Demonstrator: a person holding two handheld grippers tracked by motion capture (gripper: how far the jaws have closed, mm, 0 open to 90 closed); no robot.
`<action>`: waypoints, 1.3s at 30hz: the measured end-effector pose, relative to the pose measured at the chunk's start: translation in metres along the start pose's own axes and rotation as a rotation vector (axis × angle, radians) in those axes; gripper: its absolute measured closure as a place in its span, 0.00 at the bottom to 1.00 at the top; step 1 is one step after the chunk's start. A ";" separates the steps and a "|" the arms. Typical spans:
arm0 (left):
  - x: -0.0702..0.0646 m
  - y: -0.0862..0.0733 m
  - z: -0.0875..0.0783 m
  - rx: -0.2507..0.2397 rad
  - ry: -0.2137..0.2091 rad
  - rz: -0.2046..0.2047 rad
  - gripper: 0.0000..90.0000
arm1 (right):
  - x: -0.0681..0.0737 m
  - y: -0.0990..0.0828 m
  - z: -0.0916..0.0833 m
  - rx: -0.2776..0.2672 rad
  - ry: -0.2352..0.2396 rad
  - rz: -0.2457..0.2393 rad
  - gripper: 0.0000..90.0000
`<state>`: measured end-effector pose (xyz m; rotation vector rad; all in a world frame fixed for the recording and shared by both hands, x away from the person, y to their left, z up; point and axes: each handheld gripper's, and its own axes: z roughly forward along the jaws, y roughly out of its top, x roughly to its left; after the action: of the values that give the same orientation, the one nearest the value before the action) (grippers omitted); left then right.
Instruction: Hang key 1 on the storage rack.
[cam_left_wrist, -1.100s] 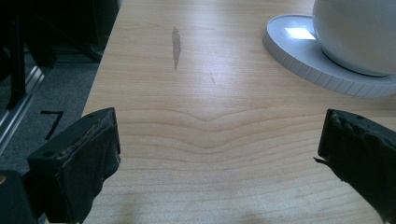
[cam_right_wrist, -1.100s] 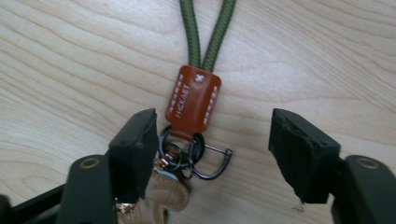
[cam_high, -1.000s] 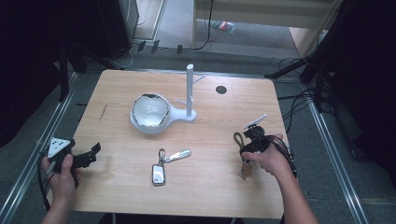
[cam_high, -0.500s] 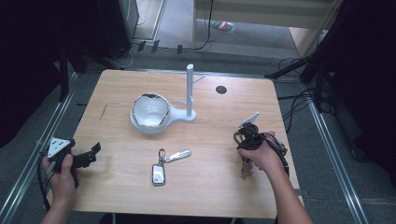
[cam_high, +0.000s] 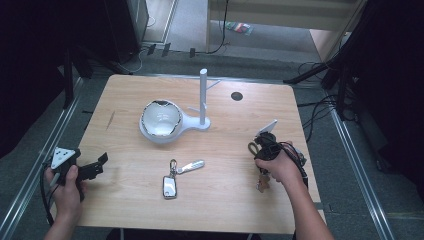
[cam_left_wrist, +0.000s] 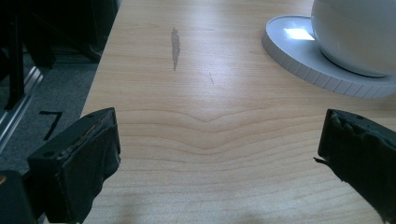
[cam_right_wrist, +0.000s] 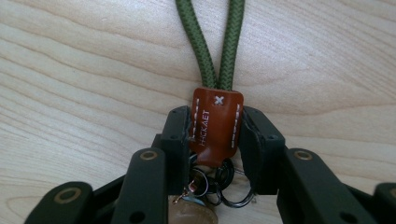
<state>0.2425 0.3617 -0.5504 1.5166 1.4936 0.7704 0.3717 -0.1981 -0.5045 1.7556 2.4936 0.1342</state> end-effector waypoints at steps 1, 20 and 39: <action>0.000 0.000 0.000 0.000 0.000 0.000 0.00 | 0.000 0.000 0.000 0.002 0.003 0.007 0.74; 0.000 0.000 0.000 0.001 -0.001 0.000 0.00 | 0.000 -0.006 -0.001 -0.038 0.002 0.023 0.78; 0.000 0.000 0.000 0.000 0.001 0.001 0.00 | -0.009 -0.029 -0.033 -0.276 0.027 0.087 0.78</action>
<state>0.2424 0.3616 -0.5503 1.5174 1.4937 0.7722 0.3438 -0.2167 -0.4754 1.7553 2.2839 0.4854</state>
